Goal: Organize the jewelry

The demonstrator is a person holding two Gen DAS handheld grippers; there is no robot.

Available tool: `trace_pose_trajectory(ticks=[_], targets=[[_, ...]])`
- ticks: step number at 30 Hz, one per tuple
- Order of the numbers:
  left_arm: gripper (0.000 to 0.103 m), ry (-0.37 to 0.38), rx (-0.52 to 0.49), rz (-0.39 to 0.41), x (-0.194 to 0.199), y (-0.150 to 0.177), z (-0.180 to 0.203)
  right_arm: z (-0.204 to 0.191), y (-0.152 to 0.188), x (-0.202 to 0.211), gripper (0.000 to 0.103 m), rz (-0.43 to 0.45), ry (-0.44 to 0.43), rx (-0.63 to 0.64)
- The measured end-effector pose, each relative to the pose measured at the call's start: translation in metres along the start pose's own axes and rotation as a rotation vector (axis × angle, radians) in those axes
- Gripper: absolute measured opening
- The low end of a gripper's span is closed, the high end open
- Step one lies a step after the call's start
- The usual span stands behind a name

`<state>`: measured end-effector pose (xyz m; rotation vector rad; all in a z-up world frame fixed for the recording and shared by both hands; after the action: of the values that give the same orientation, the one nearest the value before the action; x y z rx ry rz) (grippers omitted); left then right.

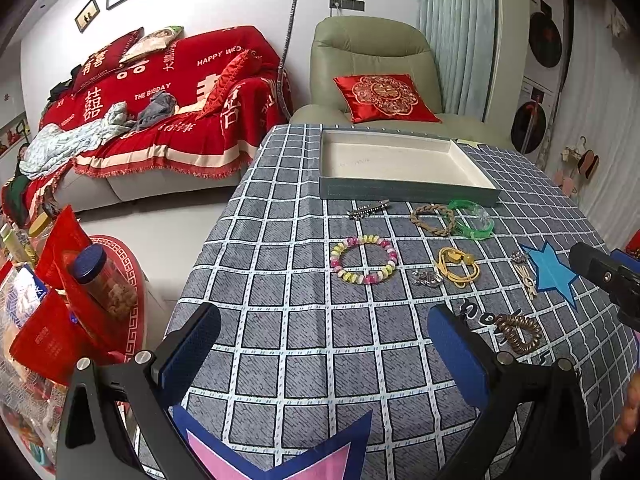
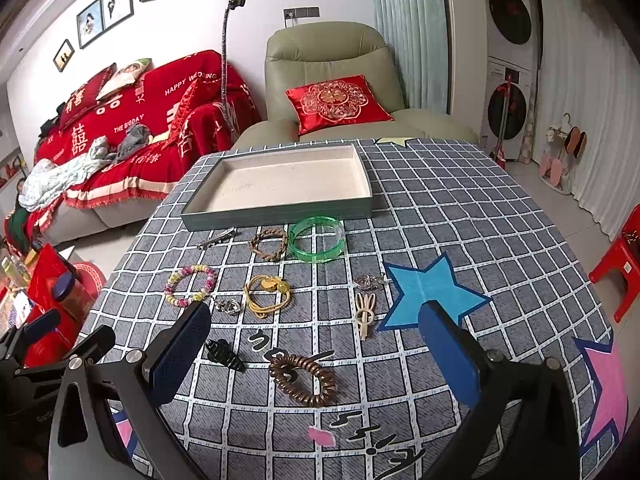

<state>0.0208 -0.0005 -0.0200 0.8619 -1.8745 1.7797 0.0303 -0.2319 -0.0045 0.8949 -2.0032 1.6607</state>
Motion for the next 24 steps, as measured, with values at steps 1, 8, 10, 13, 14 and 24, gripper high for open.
trace_pose_trajectory(ticks=[1, 8, 10, 13, 14, 24], targets=[[0.103, 0.003, -0.005, -0.005, -0.002, 0.0, 0.0, 0.001, 0.0, -0.002, 0.103, -0.006, -0.001, -0.002], [0.103, 0.023, -0.03, -0.084, -0.042, -0.013, -0.008, 0.021, -0.004, -0.021, 0.103, -0.092, 0.011, -0.039], [0.103, 0.048, -0.036, -0.11, -0.058, -0.019, -0.009, 0.029, -0.009, -0.032, 0.103, -0.128, 0.016, -0.049], [0.103, 0.109, -0.066, -0.158, -0.082, -0.031, -0.003, 0.041, -0.02, -0.05, 0.103, -0.171, 0.023, -0.065], [0.103, 0.117, -0.078, -0.169, -0.089, -0.034, 0.0, 0.044, -0.025, -0.056, 0.103, -0.182, 0.025, -0.072], [0.089, 0.151, -0.174, -0.225, -0.133, -0.052, 0.025, 0.069, -0.058, -0.139, 0.093, -0.312, 0.064, -0.107]])
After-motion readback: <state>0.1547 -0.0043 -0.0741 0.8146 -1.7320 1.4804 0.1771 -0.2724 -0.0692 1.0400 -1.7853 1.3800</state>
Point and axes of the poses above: each gripper's, at about its wrist camera, not at the fingertips, and x roughly against the way its jaws point, z to its right, y to its underside, the point moved 2 cm from there along -x, roughly the way its jaws point, and after that the axes turned 10 degrees about -y, right-handed, at the moved point
